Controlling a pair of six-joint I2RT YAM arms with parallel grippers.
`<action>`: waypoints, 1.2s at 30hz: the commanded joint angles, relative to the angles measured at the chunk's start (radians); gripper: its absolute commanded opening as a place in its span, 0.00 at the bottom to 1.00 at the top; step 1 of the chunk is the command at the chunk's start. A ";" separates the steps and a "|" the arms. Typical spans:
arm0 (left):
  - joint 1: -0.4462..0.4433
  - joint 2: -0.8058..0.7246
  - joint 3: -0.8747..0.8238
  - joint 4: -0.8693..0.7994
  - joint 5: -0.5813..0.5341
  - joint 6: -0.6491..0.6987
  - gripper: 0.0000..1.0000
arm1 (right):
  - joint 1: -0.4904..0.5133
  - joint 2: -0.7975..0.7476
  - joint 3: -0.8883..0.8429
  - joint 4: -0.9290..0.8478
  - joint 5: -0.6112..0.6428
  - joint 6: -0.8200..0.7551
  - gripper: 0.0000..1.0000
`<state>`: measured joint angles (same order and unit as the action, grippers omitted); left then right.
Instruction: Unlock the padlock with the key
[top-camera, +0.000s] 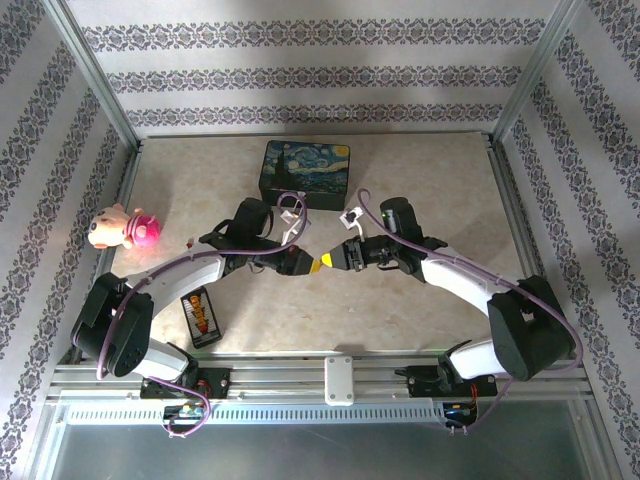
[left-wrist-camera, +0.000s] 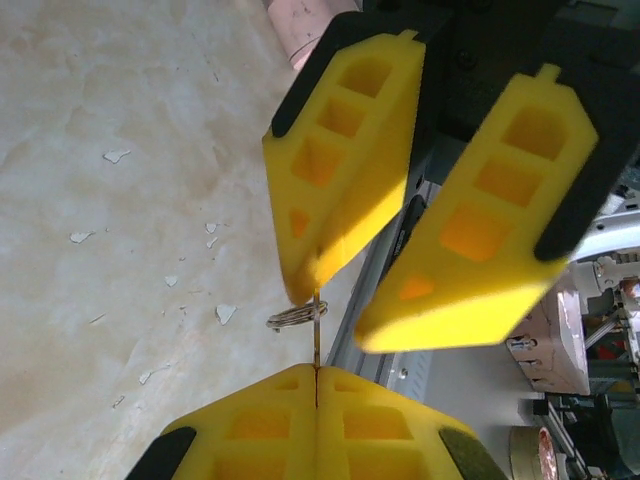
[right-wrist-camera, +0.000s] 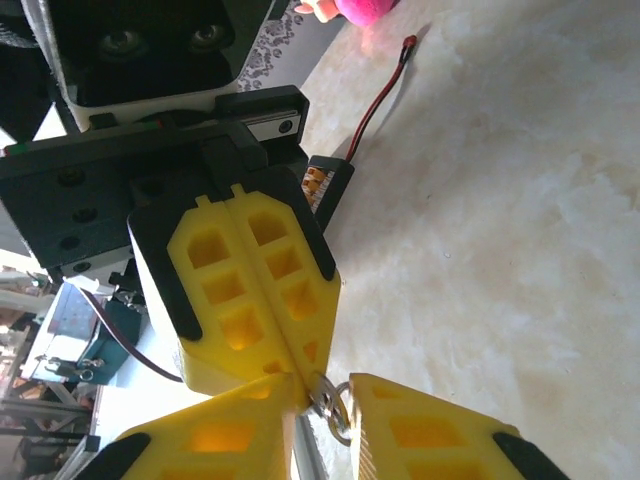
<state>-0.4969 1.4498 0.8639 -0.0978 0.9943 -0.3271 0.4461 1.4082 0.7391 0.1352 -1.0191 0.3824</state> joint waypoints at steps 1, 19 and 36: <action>0.015 -0.025 -0.009 0.072 0.043 -0.028 0.00 | -0.026 0.010 -0.024 0.073 -0.099 0.022 0.15; 0.020 -0.019 -0.005 0.112 0.082 -0.061 0.00 | -0.043 0.023 -0.022 0.142 -0.150 0.070 0.28; 0.020 -0.014 -0.011 0.152 0.109 -0.089 0.00 | -0.027 0.061 0.005 0.163 -0.167 0.083 0.26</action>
<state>-0.4885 1.4498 0.8619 -0.0059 1.0557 -0.4057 0.4103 1.4578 0.7124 0.2600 -1.1580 0.4664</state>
